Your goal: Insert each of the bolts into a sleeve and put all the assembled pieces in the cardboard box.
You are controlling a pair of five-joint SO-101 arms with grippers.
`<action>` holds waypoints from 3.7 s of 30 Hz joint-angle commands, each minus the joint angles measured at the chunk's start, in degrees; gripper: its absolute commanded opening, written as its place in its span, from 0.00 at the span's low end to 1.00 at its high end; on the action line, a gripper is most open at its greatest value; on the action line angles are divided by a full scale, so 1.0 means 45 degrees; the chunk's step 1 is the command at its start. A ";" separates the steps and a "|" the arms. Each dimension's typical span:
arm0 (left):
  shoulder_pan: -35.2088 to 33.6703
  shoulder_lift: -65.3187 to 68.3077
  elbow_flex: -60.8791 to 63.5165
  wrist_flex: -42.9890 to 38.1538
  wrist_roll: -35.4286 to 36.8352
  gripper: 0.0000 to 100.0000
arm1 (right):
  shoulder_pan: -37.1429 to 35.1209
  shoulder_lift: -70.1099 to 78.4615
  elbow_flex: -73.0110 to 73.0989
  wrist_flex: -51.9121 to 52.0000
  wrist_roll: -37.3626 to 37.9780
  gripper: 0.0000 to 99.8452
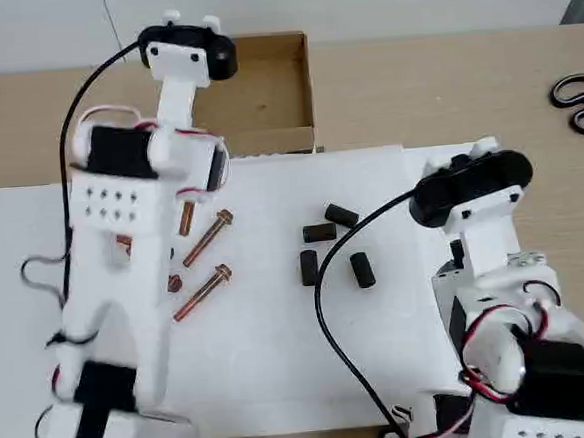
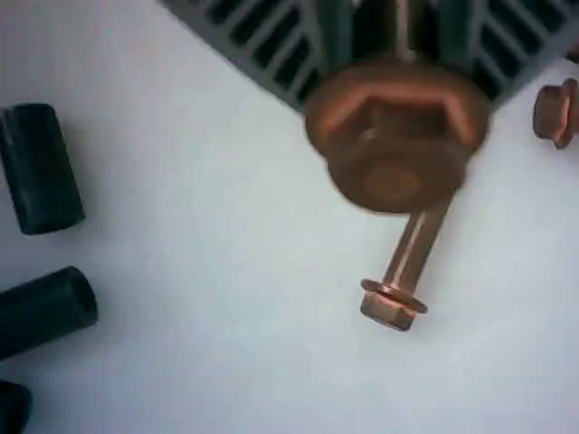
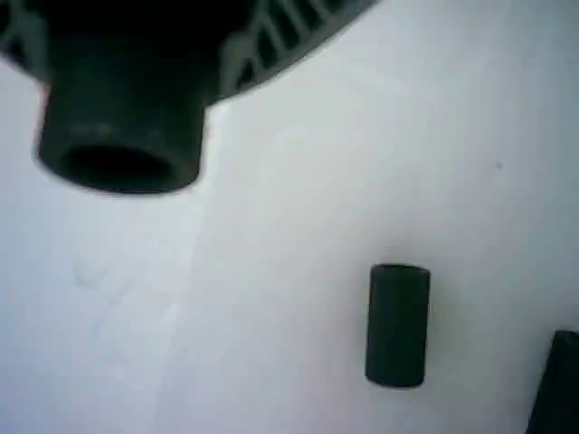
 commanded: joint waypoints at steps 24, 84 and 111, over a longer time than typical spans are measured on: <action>0.0625 -1.8950 1.7534 -1.1292 0.3009 0.00 | -0.7531 -0.5695 0.7795 -0.6906 -0.6916 0.00; 0.5587 -2.1958 2.0288 -0.9495 0.7404 0.00 | -1.1985 -0.7453 1.1585 -1.2337 -0.3223 0.00; 0.3282 -2.1939 1.8471 -0.7424 0.3614 0.22 | -1.1946 -0.7355 1.1702 -1.2435 -0.2403 0.00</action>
